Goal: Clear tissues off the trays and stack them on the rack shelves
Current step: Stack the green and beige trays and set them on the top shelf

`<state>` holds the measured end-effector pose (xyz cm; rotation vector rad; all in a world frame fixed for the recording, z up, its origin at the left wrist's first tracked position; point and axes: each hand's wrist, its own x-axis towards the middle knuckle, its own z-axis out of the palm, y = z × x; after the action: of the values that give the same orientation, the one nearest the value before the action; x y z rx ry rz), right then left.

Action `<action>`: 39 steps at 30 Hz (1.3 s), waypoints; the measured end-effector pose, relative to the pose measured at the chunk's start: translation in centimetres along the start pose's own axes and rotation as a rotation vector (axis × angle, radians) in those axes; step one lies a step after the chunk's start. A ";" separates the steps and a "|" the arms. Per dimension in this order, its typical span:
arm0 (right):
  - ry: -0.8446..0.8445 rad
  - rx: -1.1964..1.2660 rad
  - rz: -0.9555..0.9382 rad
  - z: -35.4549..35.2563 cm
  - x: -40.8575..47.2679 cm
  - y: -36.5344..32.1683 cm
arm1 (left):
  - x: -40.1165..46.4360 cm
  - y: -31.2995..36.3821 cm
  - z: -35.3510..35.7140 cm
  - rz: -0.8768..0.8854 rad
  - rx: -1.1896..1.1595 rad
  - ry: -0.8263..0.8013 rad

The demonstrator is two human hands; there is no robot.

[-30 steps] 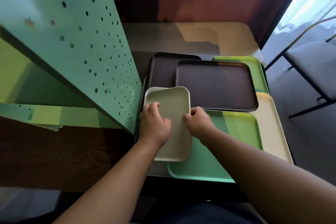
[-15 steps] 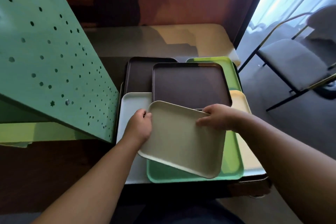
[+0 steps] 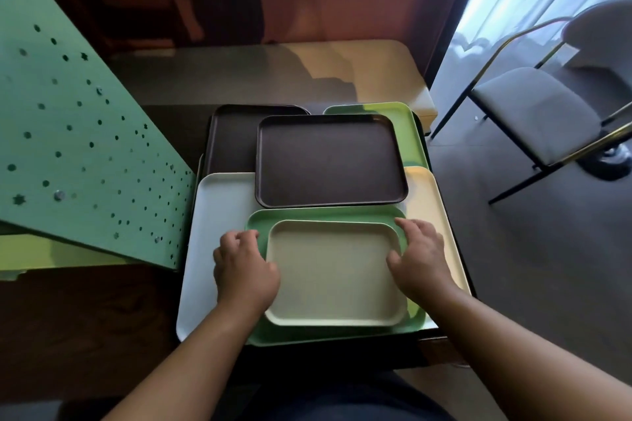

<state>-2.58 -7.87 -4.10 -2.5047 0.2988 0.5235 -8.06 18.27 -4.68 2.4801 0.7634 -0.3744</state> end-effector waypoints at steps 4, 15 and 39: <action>-0.055 0.102 0.240 0.0 -0.1 0.1 | 0.7 -0.4 -0.3 -0.175 -0.173 -0.131; 0.105 0.350 0.071 -3.5 1.3 -2.6 | 1.2 1.4 -4.6 -0.122 -0.487 0.047; 0.079 0.141 0.106 -4.0 15.4 -8.3 | 15.0 8.9 -5.9 -0.247 -0.488 0.008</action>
<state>15.15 -4.82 -3.66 -2.3857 0.4842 0.4295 9.83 21.82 -2.21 1.9401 1.0308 -0.2293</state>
